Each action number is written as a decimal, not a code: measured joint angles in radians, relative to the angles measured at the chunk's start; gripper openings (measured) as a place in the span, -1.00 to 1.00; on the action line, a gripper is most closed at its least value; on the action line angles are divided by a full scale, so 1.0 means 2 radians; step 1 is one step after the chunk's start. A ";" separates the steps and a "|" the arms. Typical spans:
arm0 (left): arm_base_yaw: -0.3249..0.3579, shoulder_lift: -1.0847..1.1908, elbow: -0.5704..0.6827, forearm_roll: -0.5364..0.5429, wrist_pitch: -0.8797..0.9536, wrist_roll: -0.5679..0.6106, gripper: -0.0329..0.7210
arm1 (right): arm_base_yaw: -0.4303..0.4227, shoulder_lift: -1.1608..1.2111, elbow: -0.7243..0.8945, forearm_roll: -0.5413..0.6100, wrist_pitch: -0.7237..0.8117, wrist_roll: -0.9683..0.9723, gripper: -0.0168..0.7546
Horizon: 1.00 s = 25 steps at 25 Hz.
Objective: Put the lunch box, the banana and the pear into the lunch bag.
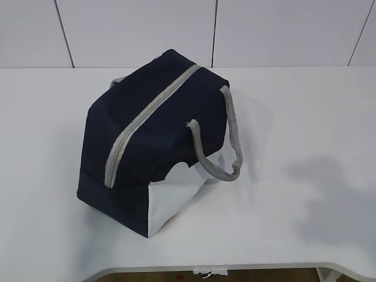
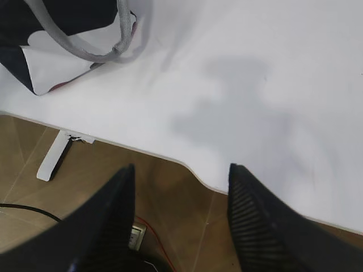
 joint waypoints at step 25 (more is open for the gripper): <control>0.000 -0.196 0.159 -0.030 -0.072 -0.018 -0.34 | 0.000 -0.216 0.183 -0.006 -0.065 -0.013 0.12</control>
